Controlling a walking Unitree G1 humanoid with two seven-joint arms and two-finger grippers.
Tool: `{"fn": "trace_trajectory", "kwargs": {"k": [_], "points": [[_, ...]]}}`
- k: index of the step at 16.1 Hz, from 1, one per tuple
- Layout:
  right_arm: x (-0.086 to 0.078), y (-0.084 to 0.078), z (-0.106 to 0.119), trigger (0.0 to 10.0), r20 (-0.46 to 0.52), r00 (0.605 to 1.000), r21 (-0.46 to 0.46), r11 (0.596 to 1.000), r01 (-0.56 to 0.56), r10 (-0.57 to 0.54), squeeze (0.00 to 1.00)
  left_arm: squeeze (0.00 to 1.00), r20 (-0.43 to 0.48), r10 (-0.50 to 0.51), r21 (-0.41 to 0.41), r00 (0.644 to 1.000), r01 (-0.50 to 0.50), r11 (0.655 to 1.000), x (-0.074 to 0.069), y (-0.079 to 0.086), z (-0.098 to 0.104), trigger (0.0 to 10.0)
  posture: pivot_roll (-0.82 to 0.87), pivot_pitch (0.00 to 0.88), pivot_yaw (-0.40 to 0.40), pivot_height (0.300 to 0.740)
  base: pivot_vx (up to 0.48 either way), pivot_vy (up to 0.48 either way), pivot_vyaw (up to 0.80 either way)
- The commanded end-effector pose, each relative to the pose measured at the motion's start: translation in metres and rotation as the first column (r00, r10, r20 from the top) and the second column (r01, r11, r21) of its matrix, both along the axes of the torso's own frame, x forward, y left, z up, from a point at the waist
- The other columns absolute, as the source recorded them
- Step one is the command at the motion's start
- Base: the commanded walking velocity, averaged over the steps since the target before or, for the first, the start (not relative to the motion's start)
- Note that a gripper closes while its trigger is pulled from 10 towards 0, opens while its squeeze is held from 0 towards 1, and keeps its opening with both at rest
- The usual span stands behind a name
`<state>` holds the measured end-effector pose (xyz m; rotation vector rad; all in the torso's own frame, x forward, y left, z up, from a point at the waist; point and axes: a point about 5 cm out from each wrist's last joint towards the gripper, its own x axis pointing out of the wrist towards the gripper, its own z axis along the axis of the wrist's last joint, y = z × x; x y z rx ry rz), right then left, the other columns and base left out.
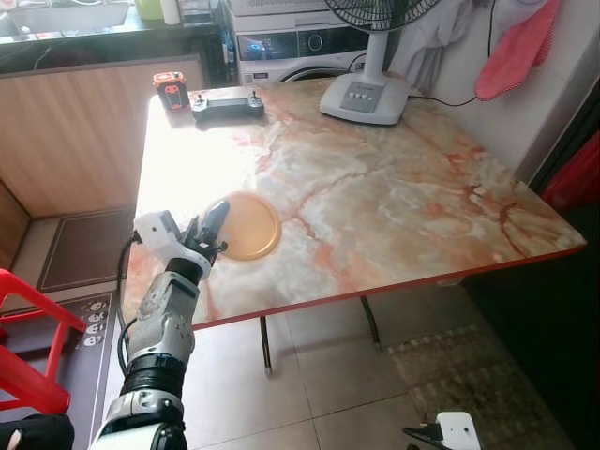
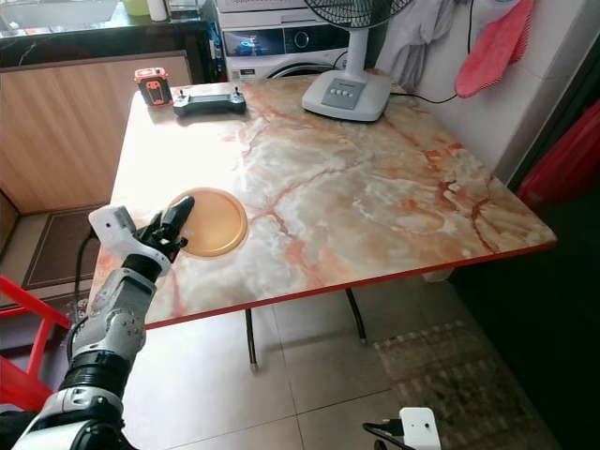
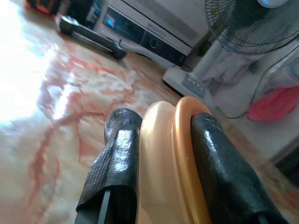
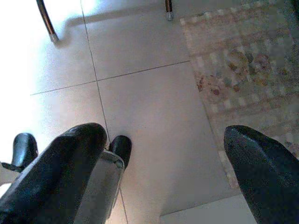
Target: Restocking fridge
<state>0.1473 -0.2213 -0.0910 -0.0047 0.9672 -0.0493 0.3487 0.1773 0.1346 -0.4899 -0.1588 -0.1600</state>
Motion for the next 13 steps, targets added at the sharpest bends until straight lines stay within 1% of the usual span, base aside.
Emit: {"fn": "trace_trajectory", "kwargs": {"k": [1, 2, 3, 4, 5, 6, 7, 9, 10, 11, 12, 13], "points": [[-0.004, 0.000, -0.001, 10.0, 0.005, 0.999, 0.005, 0.999, 0.031, -0.031, 0.00, 0.00, 0.020, 0.026, 0.054, 0.999, -0.027, 0.998, -0.002, 0.002, 0.005, 10.0, 0.01, 0.000, 0.007, 0.740, 0.000, 0.000, 0.00], [-0.005, 0.001, -0.002, 10.0, 0.012, 0.999, 0.011, 0.999, 0.049, -0.049, 0.00, 0.00, 0.017, 0.075, 0.100, 0.997, -0.076, 0.992, -0.006, 0.010, 0.005, 10.0, 0.00, 0.000, 0.015, 0.740, 0.000, 0.000, 0.00], [-0.006, 0.003, -0.002, 10.0, 0.013, 0.999, 0.015, 0.998, 0.053, -0.053, 0.00, 0.00, 0.015, 0.113, 0.102, 0.993, -0.114, 0.988, -0.008, 0.017, 0.004, 10.0, -0.01, 0.000, 0.024, 0.740, 0.000, 0.000, 0.00], [-0.008, 0.004, -0.003, 10.0, 0.016, 0.998, 0.023, 0.998, 0.060, -0.060, 0.00, 0.00, 0.023, 0.180, 0.127, 0.983, -0.182, 0.975, -0.011, 0.025, 0.006, 10.0, -0.02, 0.000, 0.035, 0.740, 0.000, 0.000, 0.00], [-0.010, 0.006, -0.004, 10.0, 0.017, 0.998, 0.027, 0.997, 0.066, -0.066, 0.00, 0.00, 0.034, 0.209, 0.145, 0.977, -0.212, 0.966, -0.013, 0.028, 0.008, 10.0, -0.03, 0.000, 0.039, 0.740, 0.000, 0.000, 0.00], [-0.011, 0.007, -0.004, 10.0, 0.021, 0.997, 0.030, 0.997, 0.076, -0.077, 0.00, 0.00, 0.056, 0.207, 0.198, 0.977, -0.214, 0.956, -0.015, 0.026, 0.012, 10.0, -0.04, 0.000, 0.044, 0.740, 0.000, 0.000, 0.00], [-0.013, 0.008, -0.005, 10.0, 0.030, 0.995, 0.031, 0.995, 0.093, -0.094, 0.00, 0.00, 0.080, 0.174, 0.281, 0.982, -0.189, 0.941, -0.017, 0.016, 0.014, 10.0, -0.04, 0.000, 0.052, 0.740, 0.000, 0.000, 0.00], [-0.015, 0.008, -0.005, 10.0, 0.041, 0.992, 0.032, 0.993, 0.116, -0.117, 0.00, 0.00, 0.111, 0.087, 0.364, 0.990, -0.122, 0.923, -0.021, -0.008, 0.016, 10.0, -0.04, 0.000, 0.060, 0.740, 0.000, 0.000, 0.00], [-0.018, 0.009, -0.006, 10.0, 0.039, 0.990, 0.032, 0.990, 0.137, -0.138, 0.00, 0.00, 0.115, 0.096, 0.360, 0.989, -0.131, 0.924, -0.026, -0.017, 0.014, 10.0, -0.05, 0.000, 0.071, 0.740, 0.000, 0.000, 0.00], [-0.020, 0.010, -0.007, 10.0, 0.036, 0.989, 0.033, 0.989, 0.144, -0.146, 0.00, 0.00, 0.116, 0.097, 0.370, 0.988, -0.134, 0.919, -0.029, -0.019, 0.012, 10.0, -0.06, 0.000, 0.074, 0.740, 0.000, 0.000, 0.00], [-0.023, 0.010, -0.008, 10.0, 0.032, 0.987, 0.035, 0.988, 0.154, -0.155, 0.00, 0.00, 0.130, 0.091, 0.414, 0.987, -0.137, 0.900, -0.031, -0.024, 0.011, 10.0, -0.06, 0.000, 0.074, 0.740, 0.000, 0.000, 0.00], [-0.025, 0.011, -0.008, 10.0, 0.029, 0.986, 0.034, 0.986, 0.161, -0.162, 0.00, 0.00, 0.141, 0.093, 0.438, 0.986, -0.147, 0.887, -0.033, -0.027, 0.010, 10.0, -0.05, 0.000, 0.072, 0.740, 0.000, 0.000, 0.00]]}}
